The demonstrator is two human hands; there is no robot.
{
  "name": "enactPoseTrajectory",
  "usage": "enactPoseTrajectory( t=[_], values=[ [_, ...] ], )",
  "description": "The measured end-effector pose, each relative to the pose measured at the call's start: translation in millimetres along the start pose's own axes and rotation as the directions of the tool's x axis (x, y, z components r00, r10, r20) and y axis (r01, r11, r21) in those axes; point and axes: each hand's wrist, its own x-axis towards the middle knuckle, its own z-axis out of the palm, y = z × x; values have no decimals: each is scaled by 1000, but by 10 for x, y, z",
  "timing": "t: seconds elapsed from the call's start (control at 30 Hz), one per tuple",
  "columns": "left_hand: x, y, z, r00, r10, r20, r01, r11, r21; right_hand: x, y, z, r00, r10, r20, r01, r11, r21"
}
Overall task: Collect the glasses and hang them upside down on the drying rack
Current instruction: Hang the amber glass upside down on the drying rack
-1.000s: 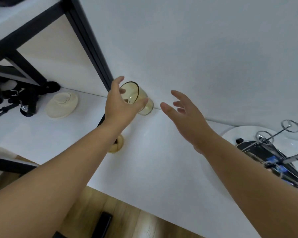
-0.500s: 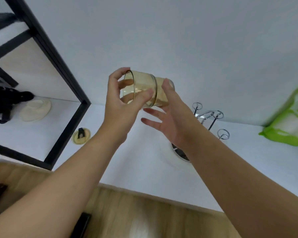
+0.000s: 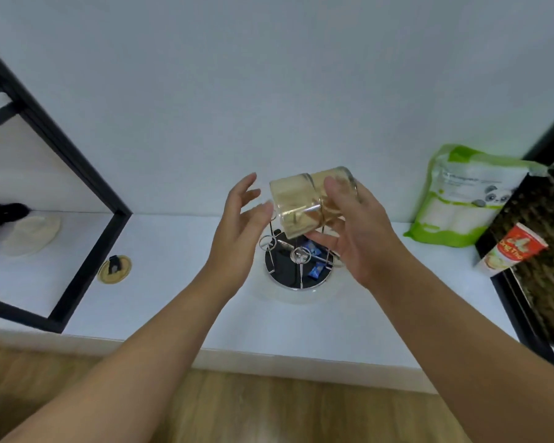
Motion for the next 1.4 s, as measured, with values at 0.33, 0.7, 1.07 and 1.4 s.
enactPoseTrajectory(
  t=[0.33,0.7,1.07,1.4],
  values=[
    [41,-698,-18,981,-178,77,120,871,476,60,321,-360,933,-349,93,297,596,-746],
    [142,-954,-63,963,-209,171,54,770,636,166,805,-282,923,-291,253,339,298,-892],
    [147,-1087,-144,961,-164,222,-39,714,699,404,1198,-224,963,-147,227,248,143,-958],
    [161,-1091,-105,976,-108,190,-79,637,767,457,1259,-376,970,-161,181,205,151,-967]
  ],
)
